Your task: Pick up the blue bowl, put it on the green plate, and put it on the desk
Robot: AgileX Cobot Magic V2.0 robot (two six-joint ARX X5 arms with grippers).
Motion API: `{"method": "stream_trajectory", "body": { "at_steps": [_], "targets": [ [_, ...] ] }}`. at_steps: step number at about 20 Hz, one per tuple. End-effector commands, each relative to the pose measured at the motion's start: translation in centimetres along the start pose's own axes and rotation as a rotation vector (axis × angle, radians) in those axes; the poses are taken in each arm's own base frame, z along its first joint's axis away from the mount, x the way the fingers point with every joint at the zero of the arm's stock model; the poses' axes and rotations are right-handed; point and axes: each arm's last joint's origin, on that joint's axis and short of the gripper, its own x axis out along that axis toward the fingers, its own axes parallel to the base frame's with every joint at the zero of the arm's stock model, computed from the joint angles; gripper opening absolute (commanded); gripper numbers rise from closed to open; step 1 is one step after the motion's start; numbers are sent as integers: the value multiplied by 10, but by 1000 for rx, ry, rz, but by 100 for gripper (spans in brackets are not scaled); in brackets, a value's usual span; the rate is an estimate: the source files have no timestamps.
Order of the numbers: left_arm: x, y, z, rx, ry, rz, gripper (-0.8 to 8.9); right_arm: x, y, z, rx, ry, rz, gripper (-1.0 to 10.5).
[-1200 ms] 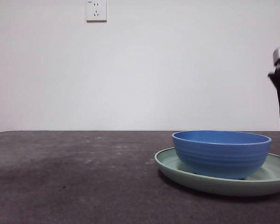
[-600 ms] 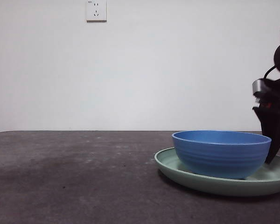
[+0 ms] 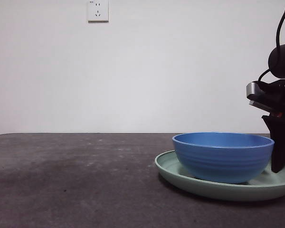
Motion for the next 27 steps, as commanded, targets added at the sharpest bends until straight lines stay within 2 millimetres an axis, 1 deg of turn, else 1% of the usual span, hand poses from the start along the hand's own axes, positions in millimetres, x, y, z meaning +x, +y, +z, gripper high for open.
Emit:
{"method": "stream_trajectory", "body": {
  "at_steps": [1, 5, 8, 10, 12, 14, 17, 19, 21, 27],
  "targets": [
    [-2, -1, 5, 6, -21, -6, 405, -4, 3, 7, -11, 3, -3, 12],
    [-2, -1, 5, 6, -21, -6, 406, -22, 17, 23, -14, -31, 59, 12],
    [-2, -1, 5, 6, -21, -6, 406, -23, 36, 30, -27, -46, 93, 12],
    [-2, -1, 5, 6, -21, -6, 406, -17, 52, 31, -46, -45, 106, 12],
    [-2, -1, 5, 6, -21, -6, 406, -7, 68, 32, -60, -40, 123, 12],
    [-2, -1, 5, 6, -21, -6, 406, 7, 82, 34, -64, -34, 155, 12],
    [-2, -1, 5, 5, -20, -6, 406, 30, 98, 39, -50, -28, 203, 12],
    [-2, -1, 5, 5, -20, -6, 406, 40, 104, 42, -38, -36, 222, 12],
    [-2, -1, 5, 5, -18, -6, 406, 46, 107, 44, -32, -48, 229, 12],
    [-2, -1, 4, 4, -15, -6, 406, 47, 106, 42, -22, -28, 212, 19]
  ]
}}
